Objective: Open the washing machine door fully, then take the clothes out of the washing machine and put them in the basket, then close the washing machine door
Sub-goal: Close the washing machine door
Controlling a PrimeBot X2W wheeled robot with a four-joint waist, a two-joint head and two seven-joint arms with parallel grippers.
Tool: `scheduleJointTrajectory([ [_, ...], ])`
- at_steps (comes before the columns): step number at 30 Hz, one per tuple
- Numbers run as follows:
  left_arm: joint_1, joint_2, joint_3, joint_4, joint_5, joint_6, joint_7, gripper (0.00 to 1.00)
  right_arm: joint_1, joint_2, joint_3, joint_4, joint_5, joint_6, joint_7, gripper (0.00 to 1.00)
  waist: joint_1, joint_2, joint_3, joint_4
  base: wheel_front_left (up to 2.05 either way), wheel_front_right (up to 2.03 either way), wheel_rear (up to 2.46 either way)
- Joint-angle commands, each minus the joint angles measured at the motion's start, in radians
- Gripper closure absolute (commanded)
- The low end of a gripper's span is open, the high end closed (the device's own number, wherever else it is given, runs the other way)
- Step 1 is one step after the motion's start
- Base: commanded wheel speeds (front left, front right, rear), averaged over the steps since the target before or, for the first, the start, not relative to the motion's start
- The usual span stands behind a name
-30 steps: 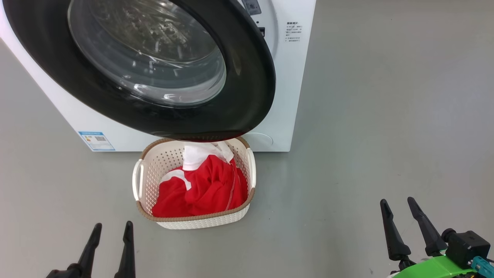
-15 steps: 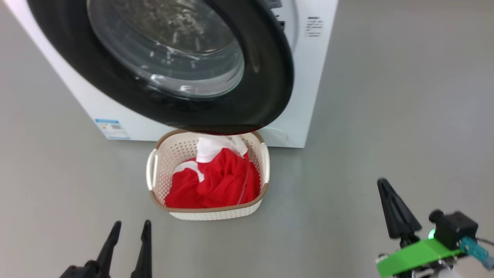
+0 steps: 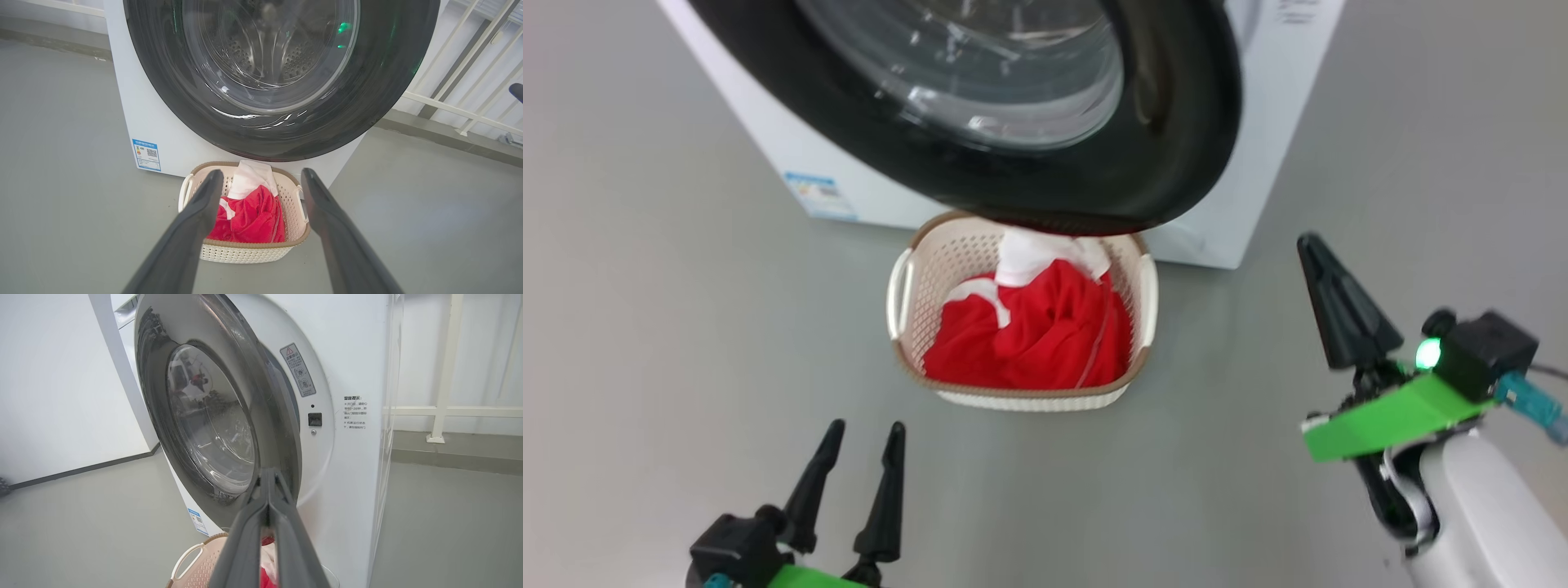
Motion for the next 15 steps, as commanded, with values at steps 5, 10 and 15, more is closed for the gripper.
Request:
scheduleJointTrajectory([
  [5,-0.048,0.006,-0.018,-0.035,-0.035,0.019,-0.012,0.0,-0.107,-0.026,0.044,-0.005,0.023,0.0,-0.006,1.0,0.0,0.0,0.082,0.082,0.0,0.0,0.0],
  [10,-0.075,0.006,-0.064,-0.049,-0.065,0.034,-0.012,0.0,-0.184,-0.052,0.051,0.025,0.023,0.0,-0.006,1.0,0.0,0.0,0.129,0.12,0.0,0.0,0.0],
  [15,-0.1,0.006,-0.105,-0.057,-0.088,0.048,-0.012,0.0,-0.251,-0.075,0.047,0.055,0.021,0.0,-0.006,1.0,0.0,0.0,0.175,0.15,0.0,0.0,0.0],
])
